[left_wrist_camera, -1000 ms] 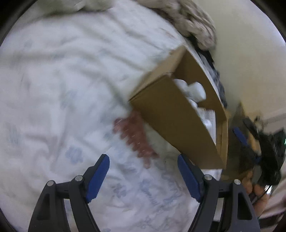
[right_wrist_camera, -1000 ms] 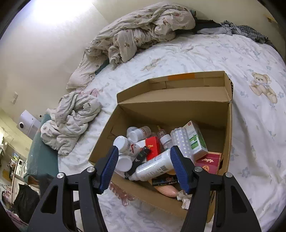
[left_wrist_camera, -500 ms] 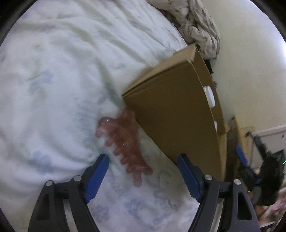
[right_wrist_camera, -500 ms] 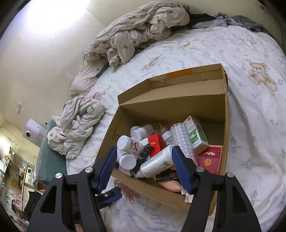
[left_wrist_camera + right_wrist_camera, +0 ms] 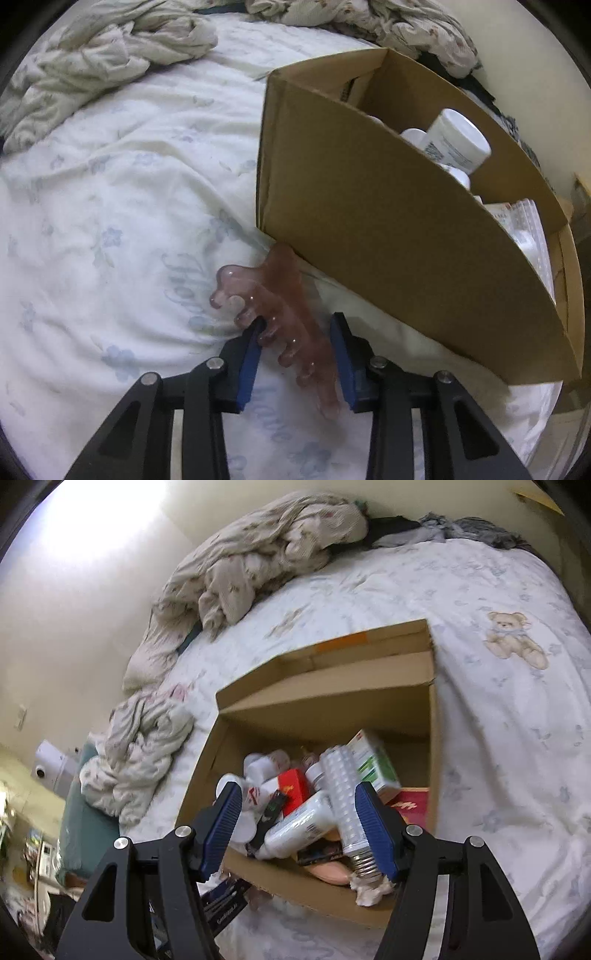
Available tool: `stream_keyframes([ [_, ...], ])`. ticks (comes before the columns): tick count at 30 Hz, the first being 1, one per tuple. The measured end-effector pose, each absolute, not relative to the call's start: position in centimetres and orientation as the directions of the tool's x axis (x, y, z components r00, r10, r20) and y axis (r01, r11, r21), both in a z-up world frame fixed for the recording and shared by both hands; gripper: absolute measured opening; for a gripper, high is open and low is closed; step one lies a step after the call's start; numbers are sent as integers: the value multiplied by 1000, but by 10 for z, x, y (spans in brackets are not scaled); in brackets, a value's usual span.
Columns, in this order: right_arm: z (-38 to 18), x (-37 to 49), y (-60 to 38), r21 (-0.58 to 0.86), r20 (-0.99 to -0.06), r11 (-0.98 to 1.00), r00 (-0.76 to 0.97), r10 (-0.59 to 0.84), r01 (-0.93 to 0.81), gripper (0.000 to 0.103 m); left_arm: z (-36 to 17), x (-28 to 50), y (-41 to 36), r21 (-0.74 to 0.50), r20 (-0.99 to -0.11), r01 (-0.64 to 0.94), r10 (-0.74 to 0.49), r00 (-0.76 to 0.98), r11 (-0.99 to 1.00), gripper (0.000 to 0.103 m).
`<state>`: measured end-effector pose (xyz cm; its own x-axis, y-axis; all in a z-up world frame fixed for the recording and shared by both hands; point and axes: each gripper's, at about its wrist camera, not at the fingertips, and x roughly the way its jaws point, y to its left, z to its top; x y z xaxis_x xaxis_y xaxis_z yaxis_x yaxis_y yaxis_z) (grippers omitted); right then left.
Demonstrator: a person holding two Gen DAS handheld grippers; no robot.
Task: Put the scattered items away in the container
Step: 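Grasp the pink translucent hand-shaped object with the left gripper, then lift the pink object into the cardboard box and open the left gripper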
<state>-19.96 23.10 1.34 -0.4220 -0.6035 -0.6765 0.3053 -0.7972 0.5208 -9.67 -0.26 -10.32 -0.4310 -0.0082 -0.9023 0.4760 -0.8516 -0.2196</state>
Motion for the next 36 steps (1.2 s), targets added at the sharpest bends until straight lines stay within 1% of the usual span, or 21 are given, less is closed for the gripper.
stream_keyframes([
  [5,10,-208,251,618,-641,-755,-414,-646,221,68,-81,-86,-6,-240,-896,422,33,-443,-874,18],
  [10,4,-211,267,677,-618,-722,-420,-664,145,68,-48,-64,-12,-257,-870,366,49,-491,-894,18],
  [12,3,-212,273,693,-611,-710,-423,-669,122,68,-27,-53,-9,-215,-847,318,14,-531,-923,18],
  [13,2,-213,277,705,-604,-701,-425,-674,109,68,-20,-48,-13,-223,-835,298,24,-550,-928,17],
  [18,1,-215,280,720,-595,-688,-427,-680,92,68,22,-54,-8,-295,-758,217,89,-646,-931,18],
  [22,2,-216,284,726,-590,-682,-433,-681,85,68,48,-71,-7,-288,-732,172,101,-674,-942,18],
  [30,3,-223,299,753,-569,-656,-453,-686,49,68,42,-155,42,-248,-750,34,169,-639,-968,18],
  [36,6,-229,321,779,-543,-626,-484,-686,12,68,17,-197,64,-207,-802,32,151,-578,-978,18],
])
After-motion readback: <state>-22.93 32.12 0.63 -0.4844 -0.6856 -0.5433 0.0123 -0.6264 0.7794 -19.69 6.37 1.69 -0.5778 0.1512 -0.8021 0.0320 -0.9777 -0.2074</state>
